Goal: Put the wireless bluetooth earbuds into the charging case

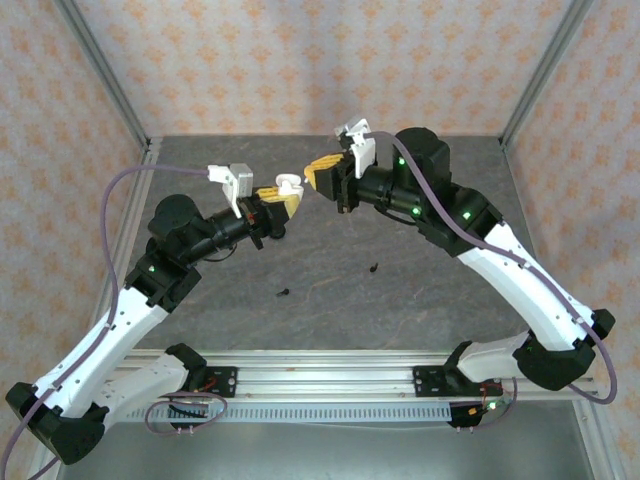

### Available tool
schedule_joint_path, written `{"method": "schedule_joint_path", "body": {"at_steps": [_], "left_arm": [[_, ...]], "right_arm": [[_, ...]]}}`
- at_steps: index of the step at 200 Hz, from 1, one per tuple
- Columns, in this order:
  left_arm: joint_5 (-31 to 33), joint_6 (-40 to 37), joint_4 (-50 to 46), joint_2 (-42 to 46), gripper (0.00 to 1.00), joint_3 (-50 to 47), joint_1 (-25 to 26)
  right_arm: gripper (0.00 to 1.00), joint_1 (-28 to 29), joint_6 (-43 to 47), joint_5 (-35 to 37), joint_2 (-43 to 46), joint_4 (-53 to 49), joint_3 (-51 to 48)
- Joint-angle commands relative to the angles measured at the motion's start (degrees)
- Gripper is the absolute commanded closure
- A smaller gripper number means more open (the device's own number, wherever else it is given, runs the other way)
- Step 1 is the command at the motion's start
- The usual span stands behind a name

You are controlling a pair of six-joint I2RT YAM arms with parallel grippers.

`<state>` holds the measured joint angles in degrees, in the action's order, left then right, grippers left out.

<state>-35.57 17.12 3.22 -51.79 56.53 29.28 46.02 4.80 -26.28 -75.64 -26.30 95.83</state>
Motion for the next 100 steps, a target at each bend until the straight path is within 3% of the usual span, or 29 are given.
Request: {"method": "schedule_joint_path", "body": {"at_steps": [1,100], "left_arm": [[-1.3,0.9,-0.8,0.8,1.00,2.0,0.4],[0.3,0.7,-2.9,2.9,1.00,1.5,0.5]], "right_arm": [[0.87,0.9,0.8,-1.8,1.1,4.0,-0.6],[0.87,3.1,1.3,-1.7,-0.6,3.0,-1.0]]}}
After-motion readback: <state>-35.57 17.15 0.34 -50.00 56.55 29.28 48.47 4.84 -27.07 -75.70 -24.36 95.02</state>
